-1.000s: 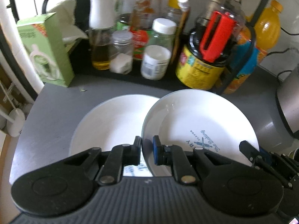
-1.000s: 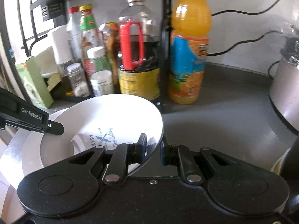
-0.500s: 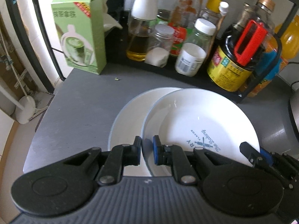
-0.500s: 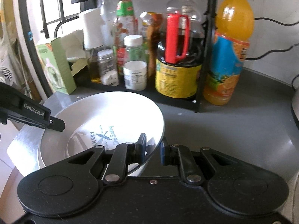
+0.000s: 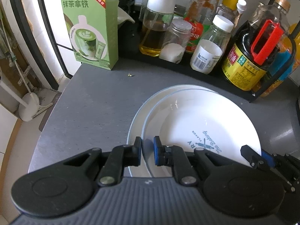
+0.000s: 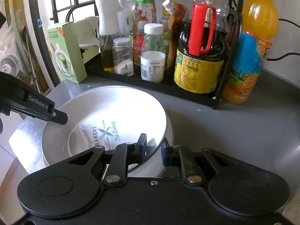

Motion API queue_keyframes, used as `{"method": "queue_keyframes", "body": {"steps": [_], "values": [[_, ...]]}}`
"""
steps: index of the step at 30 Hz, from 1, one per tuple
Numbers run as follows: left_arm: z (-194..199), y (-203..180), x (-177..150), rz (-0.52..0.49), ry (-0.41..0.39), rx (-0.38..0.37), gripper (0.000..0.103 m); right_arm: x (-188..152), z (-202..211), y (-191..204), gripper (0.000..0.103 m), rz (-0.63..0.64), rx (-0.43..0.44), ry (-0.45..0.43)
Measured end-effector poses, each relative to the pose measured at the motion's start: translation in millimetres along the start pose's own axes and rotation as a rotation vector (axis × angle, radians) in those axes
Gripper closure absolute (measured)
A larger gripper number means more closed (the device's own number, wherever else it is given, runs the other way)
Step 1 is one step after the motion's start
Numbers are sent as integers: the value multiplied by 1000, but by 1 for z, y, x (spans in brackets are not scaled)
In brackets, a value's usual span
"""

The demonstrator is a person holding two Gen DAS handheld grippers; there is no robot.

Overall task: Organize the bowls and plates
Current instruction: 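Lower the 'BAKERY' plate onto the 'Sweet' plate with both tools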

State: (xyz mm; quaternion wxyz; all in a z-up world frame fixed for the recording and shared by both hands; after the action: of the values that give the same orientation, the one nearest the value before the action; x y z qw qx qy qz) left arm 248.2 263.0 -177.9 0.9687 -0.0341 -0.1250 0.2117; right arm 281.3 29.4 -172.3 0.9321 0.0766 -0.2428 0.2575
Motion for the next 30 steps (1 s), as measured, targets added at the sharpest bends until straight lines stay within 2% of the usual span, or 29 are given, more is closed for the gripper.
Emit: {"method": "queue_keyframes", "body": {"steps": [13,19,30], "values": [[-7,-5,5,-34,6,26,91,5,-9,-3,86,9,19,42],[-8,-9,5,-41,4,43,91,6,-9,-1,80,21,30,65],[-8,-12,5,-46,-9,67,91,11,-6,-16,79,-79,151,163]]}}
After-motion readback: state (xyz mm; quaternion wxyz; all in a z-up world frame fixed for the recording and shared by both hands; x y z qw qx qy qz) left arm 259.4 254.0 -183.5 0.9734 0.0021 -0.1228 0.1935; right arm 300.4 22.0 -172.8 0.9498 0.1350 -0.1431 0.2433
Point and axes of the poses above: each gripper's, at about its wrist camera, not at the fingertips, and z roughly against the way its jaws point, y to its left, x to its top, the point moved 1 cm from there along -z, roughly the way its jaws point, and after that the axes turned 14 degrees about y, right-handed, at the moved point
